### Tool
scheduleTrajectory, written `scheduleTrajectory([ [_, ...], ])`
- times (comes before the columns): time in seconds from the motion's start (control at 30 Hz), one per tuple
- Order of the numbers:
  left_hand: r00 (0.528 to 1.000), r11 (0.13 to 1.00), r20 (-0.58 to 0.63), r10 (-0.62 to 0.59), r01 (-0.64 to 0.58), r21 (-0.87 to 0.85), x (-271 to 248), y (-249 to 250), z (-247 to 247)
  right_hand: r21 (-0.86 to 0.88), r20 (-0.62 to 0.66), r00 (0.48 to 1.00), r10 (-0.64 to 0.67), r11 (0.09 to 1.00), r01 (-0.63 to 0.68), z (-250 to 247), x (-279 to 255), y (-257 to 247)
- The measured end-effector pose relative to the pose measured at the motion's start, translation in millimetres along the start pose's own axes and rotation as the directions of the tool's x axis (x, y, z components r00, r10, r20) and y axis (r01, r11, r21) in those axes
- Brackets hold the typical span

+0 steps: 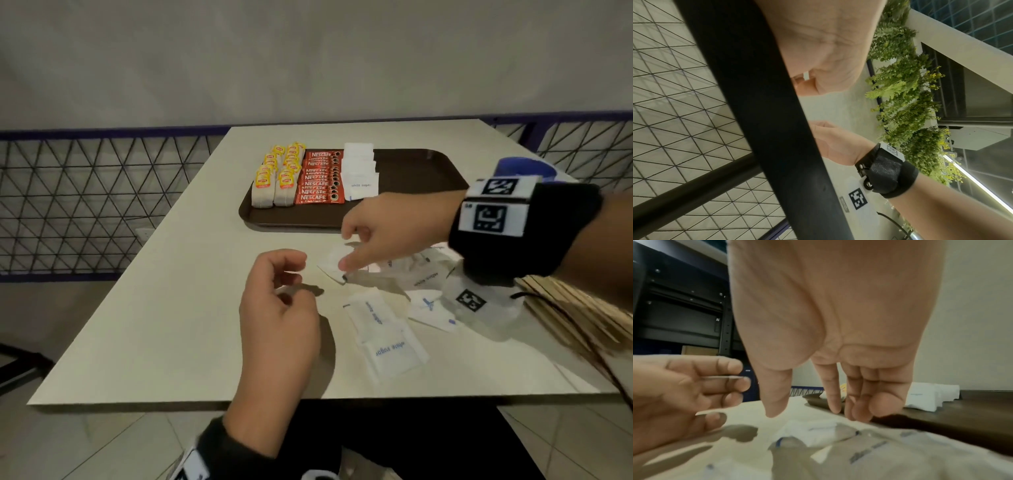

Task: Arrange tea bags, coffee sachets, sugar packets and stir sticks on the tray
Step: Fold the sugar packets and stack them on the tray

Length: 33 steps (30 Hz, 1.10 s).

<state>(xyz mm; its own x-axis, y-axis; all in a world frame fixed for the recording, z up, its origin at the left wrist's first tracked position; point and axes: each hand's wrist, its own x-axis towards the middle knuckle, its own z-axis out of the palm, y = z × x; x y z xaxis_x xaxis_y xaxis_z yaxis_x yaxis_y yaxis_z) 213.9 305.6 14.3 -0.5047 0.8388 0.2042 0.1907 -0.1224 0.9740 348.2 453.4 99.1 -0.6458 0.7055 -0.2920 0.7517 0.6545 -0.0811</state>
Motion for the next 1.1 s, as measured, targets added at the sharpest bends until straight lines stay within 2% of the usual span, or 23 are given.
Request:
scheduleTrajectory([
  [0.13,0.998,0.998,-0.065,-0.025,0.022,-0.053,-1,-2,-2,-0.101,0.016,1.0,0.002,0.995,0.0,16,13,-17],
  [0.27,0.999,0.999,-0.043,-0.023,0.022,-0.031,-2,0,-2,-0.052,0.023,0.999,0.028,0.998,-0.027,15,13,-26],
  [0.33,0.999,0.999,-0.026,-0.023,0.022,-0.029,-1,1,-1,-0.049,-0.004,1.0,0.027,0.998,-0.027,14,10,-30],
  [0.5,0.999,0.998,-0.014,-0.041,0.04,-0.046,1,0,-1,-0.192,-0.12,0.992,-0.038,0.981,0.015,19,1,-39],
  [0.57,0.999,0.997,-0.006,-0.044,0.044,-0.058,2,0,-1,-0.118,-0.179,0.983,-0.04,0.993,0.019,16,-4,-38],
  [0.67,0.997,0.995,0.015,-0.078,0.079,-0.059,4,-1,0,0.147,-0.3,0.954,0.011,0.989,0.035,12,-14,-33],
  [0.73,0.994,0.992,0.036,-0.102,0.104,-0.066,4,-2,1,0.367,-0.38,0.92,0.096,0.929,0.054,14,-24,-32],
  [0.77,0.993,0.992,0.052,-0.105,0.108,-0.065,4,-1,1,0.487,-0.397,0.908,0.135,0.869,0.084,16,-31,-33],
  [0.83,0.991,0.996,0.113,-0.077,0.082,-0.035,3,2,1,0.705,-0.376,0.909,0.179,0.692,0.155,25,-44,-36],
  [0.87,0.987,0.998,0.153,-0.057,0.061,-0.019,3,3,1,0.752,-0.363,0.912,0.189,0.638,0.167,31,-50,-36],
  [0.93,0.973,0.999,0.23,-0.03,0.036,-0.022,1,7,1,0.778,-0.359,0.914,0.19,0.601,0.181,44,-60,-35],
  [1.0,0.951,0.997,0.307,-0.023,0.045,-0.063,-2,10,-1,0.841,-0.357,0.912,0.204,0.496,0.218,58,-67,-34],
  [1.1,0.935,0.993,0.354,-0.032,0.069,-0.092,-3,11,-2,0.88,-0.373,0.887,0.273,0.407,0.245,77,-75,-29],
])
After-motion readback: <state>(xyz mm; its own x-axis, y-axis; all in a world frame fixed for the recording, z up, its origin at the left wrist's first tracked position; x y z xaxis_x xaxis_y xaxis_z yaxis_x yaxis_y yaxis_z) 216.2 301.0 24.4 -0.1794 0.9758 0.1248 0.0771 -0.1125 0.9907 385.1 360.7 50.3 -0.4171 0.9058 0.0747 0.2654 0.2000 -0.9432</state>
